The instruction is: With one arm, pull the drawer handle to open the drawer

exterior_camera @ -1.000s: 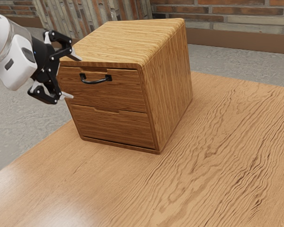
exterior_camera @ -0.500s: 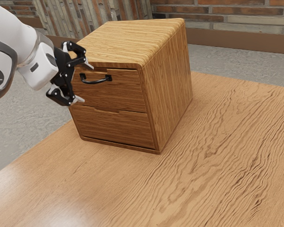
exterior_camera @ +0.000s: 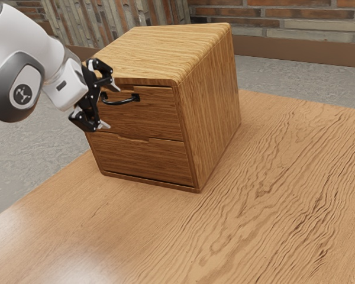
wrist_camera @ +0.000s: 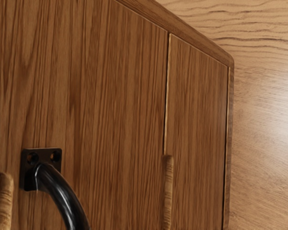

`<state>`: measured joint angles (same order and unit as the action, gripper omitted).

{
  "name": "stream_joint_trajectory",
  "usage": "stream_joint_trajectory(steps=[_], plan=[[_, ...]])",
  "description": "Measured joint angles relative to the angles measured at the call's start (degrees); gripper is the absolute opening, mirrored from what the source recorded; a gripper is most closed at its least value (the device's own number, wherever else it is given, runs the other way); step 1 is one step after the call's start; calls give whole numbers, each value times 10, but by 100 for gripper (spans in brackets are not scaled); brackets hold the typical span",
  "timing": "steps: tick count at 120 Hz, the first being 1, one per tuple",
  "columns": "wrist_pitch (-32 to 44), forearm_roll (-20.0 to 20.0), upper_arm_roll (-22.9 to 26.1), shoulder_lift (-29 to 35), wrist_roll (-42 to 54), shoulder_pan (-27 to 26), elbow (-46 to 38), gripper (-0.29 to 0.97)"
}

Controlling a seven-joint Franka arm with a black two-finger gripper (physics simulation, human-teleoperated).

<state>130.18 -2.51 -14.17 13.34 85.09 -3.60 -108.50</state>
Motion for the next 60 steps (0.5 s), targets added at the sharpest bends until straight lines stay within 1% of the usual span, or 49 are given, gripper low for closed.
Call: stream_joint_trajectory(steps=[60], plan=[[-3,1,-5,-18,7,9,-6,68]])
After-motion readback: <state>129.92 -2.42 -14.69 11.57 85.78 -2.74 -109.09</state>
